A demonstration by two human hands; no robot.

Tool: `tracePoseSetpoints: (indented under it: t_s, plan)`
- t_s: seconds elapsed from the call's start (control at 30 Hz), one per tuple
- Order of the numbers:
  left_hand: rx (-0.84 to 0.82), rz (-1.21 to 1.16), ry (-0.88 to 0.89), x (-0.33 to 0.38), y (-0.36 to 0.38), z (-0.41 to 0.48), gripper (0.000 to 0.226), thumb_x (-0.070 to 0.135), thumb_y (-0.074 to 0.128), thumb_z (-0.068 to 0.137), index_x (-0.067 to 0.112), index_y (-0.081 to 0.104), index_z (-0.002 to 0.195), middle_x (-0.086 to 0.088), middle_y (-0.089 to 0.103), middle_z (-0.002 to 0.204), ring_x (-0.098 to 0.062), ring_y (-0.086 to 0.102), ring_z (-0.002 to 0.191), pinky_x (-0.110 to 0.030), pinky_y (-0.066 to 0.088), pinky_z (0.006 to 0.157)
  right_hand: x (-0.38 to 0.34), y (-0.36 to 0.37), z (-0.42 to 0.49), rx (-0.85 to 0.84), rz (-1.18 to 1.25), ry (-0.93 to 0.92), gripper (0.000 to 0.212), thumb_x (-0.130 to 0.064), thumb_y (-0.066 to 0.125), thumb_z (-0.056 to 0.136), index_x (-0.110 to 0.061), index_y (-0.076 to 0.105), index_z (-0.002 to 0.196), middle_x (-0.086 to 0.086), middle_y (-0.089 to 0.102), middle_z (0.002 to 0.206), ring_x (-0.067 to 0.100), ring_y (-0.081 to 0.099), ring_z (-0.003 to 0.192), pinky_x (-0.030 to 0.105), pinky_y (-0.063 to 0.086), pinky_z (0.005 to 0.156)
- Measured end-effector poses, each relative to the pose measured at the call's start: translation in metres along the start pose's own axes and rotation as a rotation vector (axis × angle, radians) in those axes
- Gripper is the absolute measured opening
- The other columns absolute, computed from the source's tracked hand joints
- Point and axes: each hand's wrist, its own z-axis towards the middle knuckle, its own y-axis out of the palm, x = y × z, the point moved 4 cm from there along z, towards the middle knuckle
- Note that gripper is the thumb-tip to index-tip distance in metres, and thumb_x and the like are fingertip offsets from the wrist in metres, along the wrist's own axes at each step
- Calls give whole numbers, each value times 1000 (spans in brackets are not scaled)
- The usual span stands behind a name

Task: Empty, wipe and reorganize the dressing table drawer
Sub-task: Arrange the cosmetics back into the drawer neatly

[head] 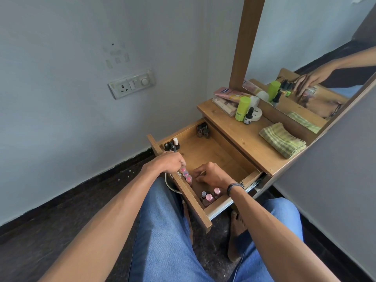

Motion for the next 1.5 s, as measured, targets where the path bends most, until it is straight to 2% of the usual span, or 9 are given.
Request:
tracePoseSetpoints:
  t_s: [0.2, 0.37, 0.47, 0.6, 0.77, 0.93, 1.03, 1.27, 1.5]
  plan:
    - [57, -142, 34, 10, -13, 0, 51, 0, 39, 94, 24, 70, 125, 5, 62, 139, -15, 51, 135, -46, 40, 114, 7, -50, -29, 263, 45, 58, 25, -14, 69, 95, -14, 74, 119, 0, 73, 115, 7, 68, 97, 29, 59, 91]
    - [183, -345, 150, 52, -30, 5, 37, 12, 53, 100, 25, 65, 133, 10, 64, 134, -9, 55, 126, -30, 40, 106, 1, -117, -54, 651, 80, 3, 17, -13, 65, 97, -13, 75, 111, -7, 68, 108, 5, 67, 89, 11, 52, 76]
    - [293, -538, 174, 78, -40, 21, 43, 11, 59, 96, 21, 61, 138, 9, 65, 131, -9, 57, 124, -28, 41, 106, 13, -152, -56, 889, 181, 96, 13, -14, 68, 93, -15, 76, 103, -3, 74, 104, 10, 67, 87, 25, 55, 79]
    - [434, -687, 142, 108, -52, 46, 62, 8, 65, 90, 18, 48, 148, 3, 55, 144, -15, 48, 134, -39, 38, 115, 38, -168, -47, 1046, 369, 262, 15, -13, 66, 82, -23, 67, 94, -4, 69, 94, 12, 65, 86, 42, 58, 83]
    - [500, -791, 154, 150, -79, 64, 74, 10, 70, 91, 19, 36, 155, -2, 43, 154, -17, 44, 138, -34, 38, 113, 46, -169, -34, 1066, 363, 302, 28, -15, 67, 84, -18, 60, 111, 3, 63, 99, 20, 59, 88, 44, 54, 87]
    - [534, -861, 181, 177, -94, 85, 73, 6, 74, 88, 18, 41, 152, -2, 49, 149, -17, 51, 132, -35, 43, 110, 47, -169, -30, 1032, 255, 310, 40, -19, 69, 90, -12, 60, 129, 8, 61, 118, 23, 56, 105, 28, 40, 86]
    - [534, -853, 188, 185, -91, 96, 68, 2, 74, 86, 18, 48, 147, -1, 55, 144, -16, 56, 127, -29, 46, 105, 49, -170, -28, 1012, 214, 321, 37, -20, 68, 92, -12, 62, 127, 8, 60, 121, 27, 57, 109, 28, 38, 85]
    - [533, -755, 197, 193, -86, 110, 69, 3, 71, 84, 25, 47, 145, 2, 57, 143, -18, 61, 119, -37, 50, 101, 50, -170, -28, 1031, 206, 334, 29, -18, 70, 90, -13, 62, 117, 6, 59, 122, 27, 59, 106, 28, 39, 78]
    - [564, -700, 234, 192, -83, 117, 58, 12, 78, 82, 21, 57, 135, -4, 55, 137, -23, 56, 122, -42, 49, 103, 51, -170, -25, 993, 150, 335, 38, -21, 66, 93, -16, 62, 130, 9, 59, 125, 32, 61, 106, 37, 46, 82]
